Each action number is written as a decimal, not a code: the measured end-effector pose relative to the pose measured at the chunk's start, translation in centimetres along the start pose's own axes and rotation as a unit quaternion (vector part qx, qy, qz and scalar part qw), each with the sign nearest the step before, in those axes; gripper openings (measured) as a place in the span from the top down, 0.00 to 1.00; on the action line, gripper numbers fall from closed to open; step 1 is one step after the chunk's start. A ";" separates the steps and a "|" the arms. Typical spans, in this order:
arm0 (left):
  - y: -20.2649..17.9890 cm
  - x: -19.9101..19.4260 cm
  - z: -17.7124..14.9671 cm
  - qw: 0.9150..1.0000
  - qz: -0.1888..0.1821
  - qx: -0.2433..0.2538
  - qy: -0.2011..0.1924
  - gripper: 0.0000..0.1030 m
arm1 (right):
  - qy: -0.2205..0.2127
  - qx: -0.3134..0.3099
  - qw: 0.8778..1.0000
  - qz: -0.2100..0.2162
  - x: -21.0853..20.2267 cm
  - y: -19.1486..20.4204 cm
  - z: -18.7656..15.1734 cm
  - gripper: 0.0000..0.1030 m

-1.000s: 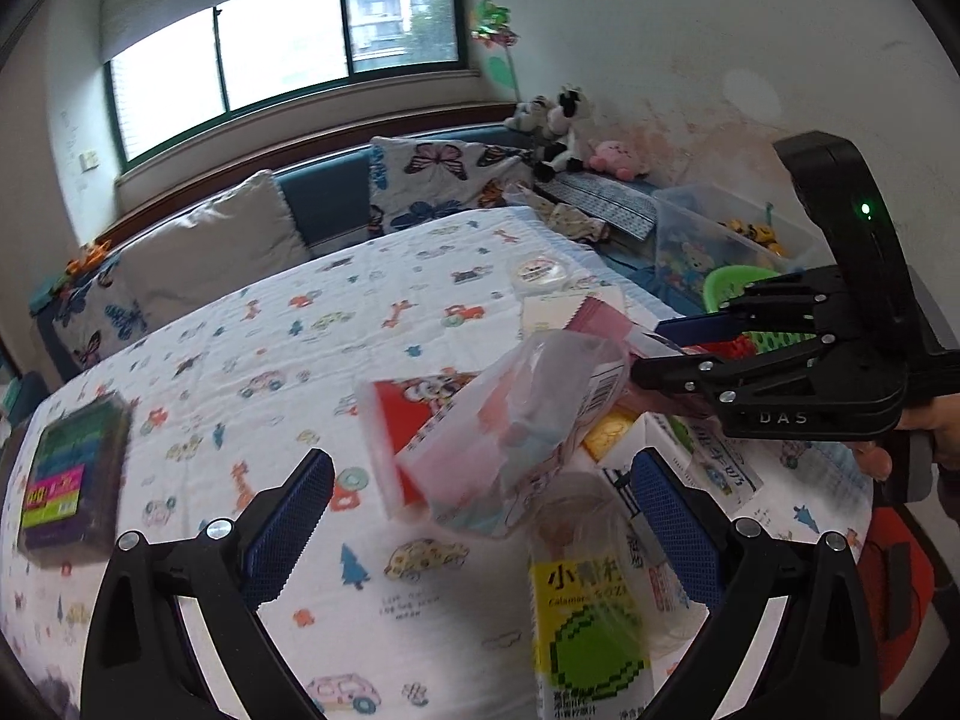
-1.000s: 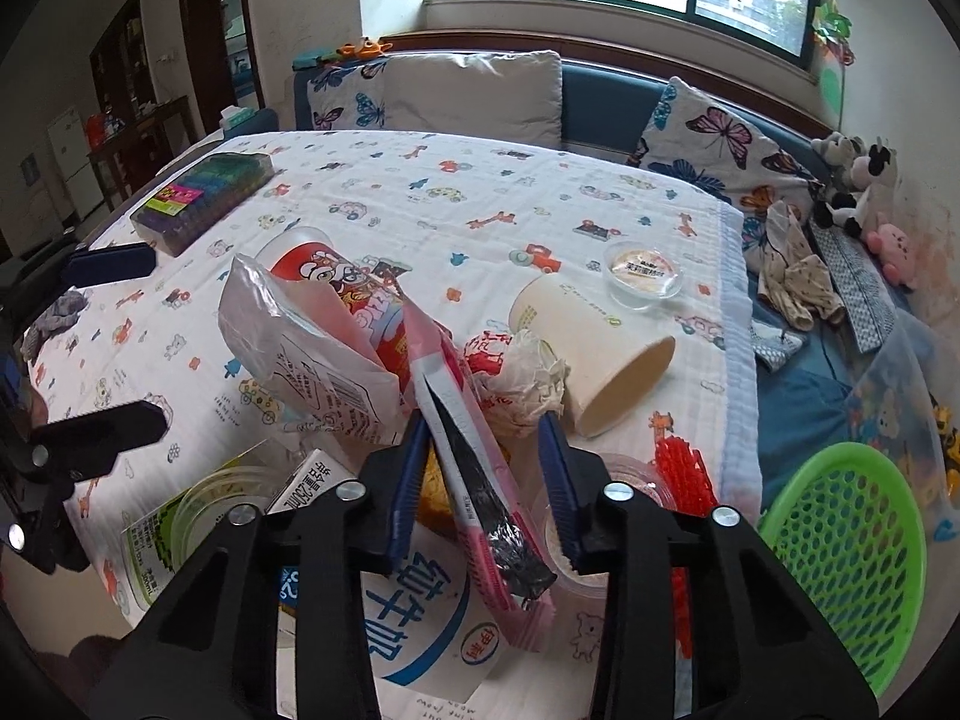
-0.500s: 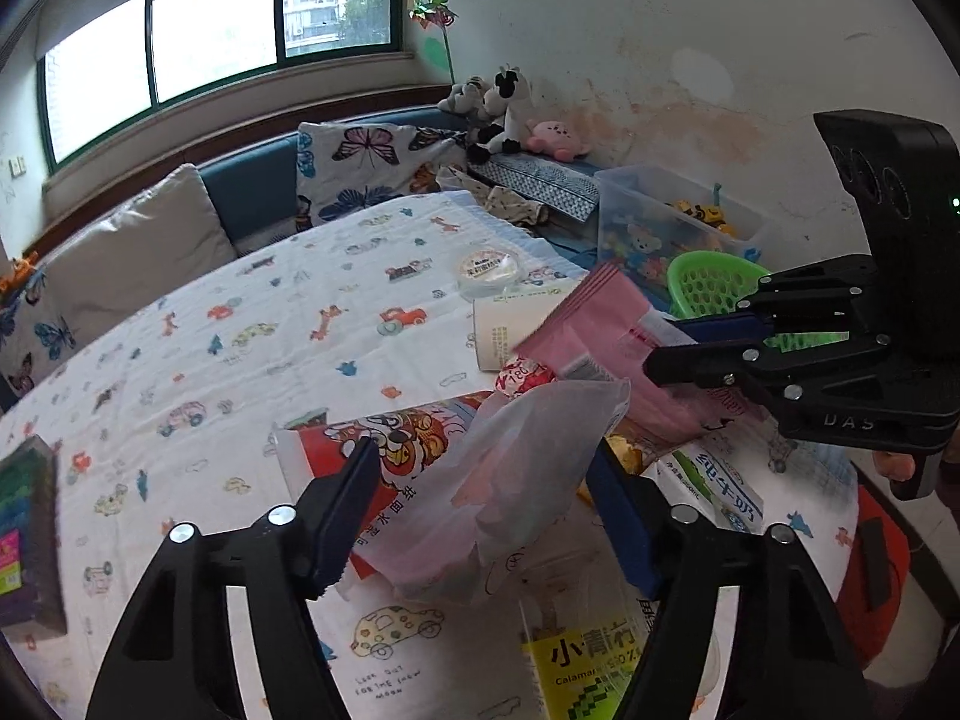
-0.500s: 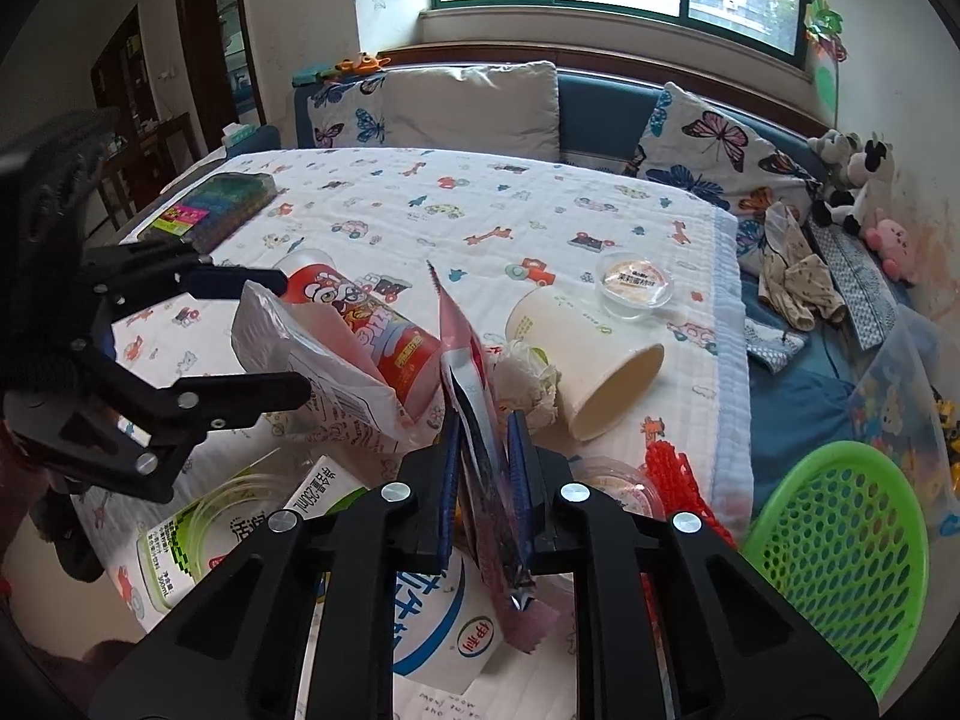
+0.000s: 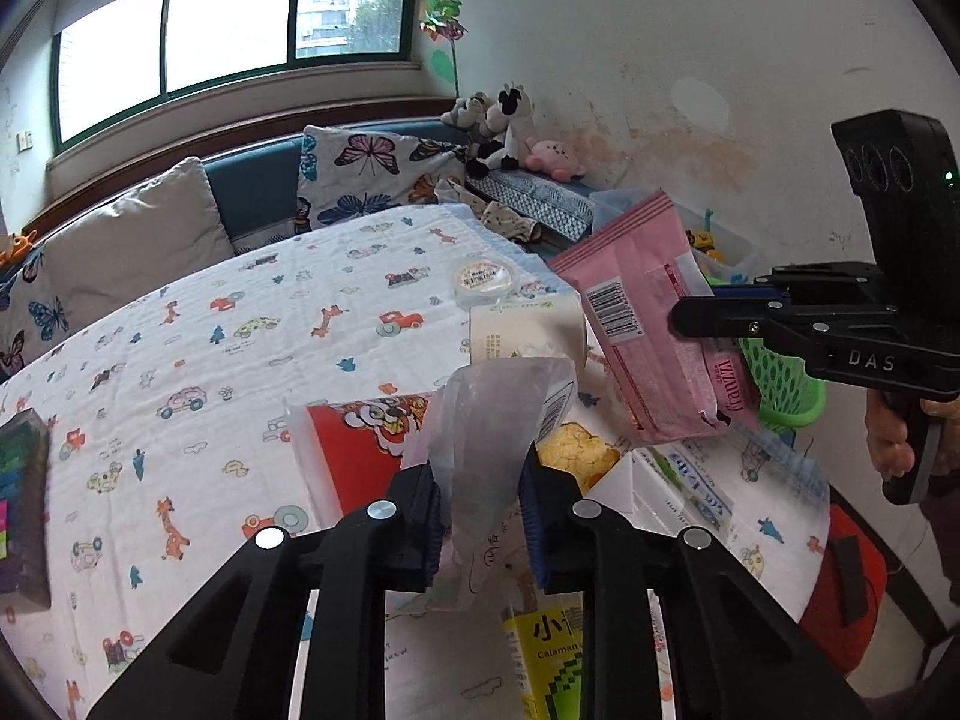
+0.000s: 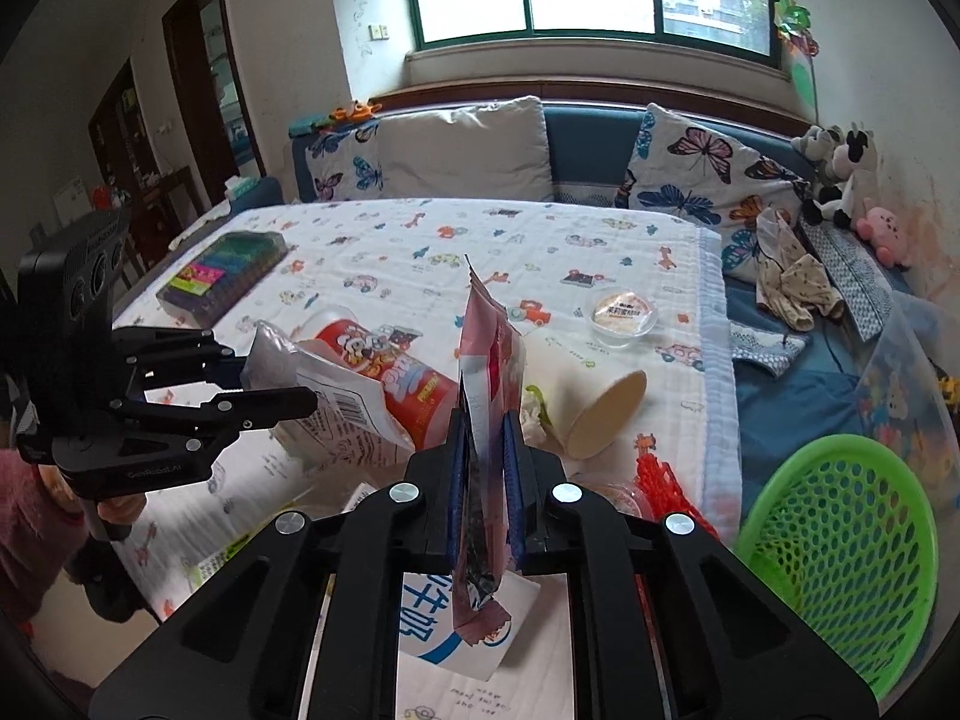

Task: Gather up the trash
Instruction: 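Carry the pink packet to the green basket and open the right tool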

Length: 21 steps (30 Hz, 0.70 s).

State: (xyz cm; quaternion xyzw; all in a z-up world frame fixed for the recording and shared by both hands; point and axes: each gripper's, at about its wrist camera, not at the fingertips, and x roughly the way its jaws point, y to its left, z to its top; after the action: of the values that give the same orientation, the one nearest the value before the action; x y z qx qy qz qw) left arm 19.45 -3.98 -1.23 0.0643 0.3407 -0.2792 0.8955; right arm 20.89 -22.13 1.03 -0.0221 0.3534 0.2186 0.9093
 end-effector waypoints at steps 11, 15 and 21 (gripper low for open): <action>-0.1 -4.7 2.3 0.999 0.005 -0.020 -0.051 0.80 | -0.036 0.034 0.998 -0.030 -4.4 -2.3 0.0 0.88; -1.5 -4.6 3.4 0.998 -0.009 -0.017 -0.057 0.80 | -0.043 0.047 0.995 -0.071 -6.2 -4.4 -0.9 0.88; -4.7 -2.8 5.1 0.998 -0.038 -0.011 -0.055 0.80 | -0.038 0.076 0.988 -0.132 -7.8 -8.6 -3.1 0.88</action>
State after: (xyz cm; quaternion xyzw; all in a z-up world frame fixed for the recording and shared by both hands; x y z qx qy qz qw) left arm 18.09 -8.14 4.78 0.0263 0.2958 -0.3121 0.9025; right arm 17.41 -33.47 2.79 0.0086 0.3282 0.0700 0.9420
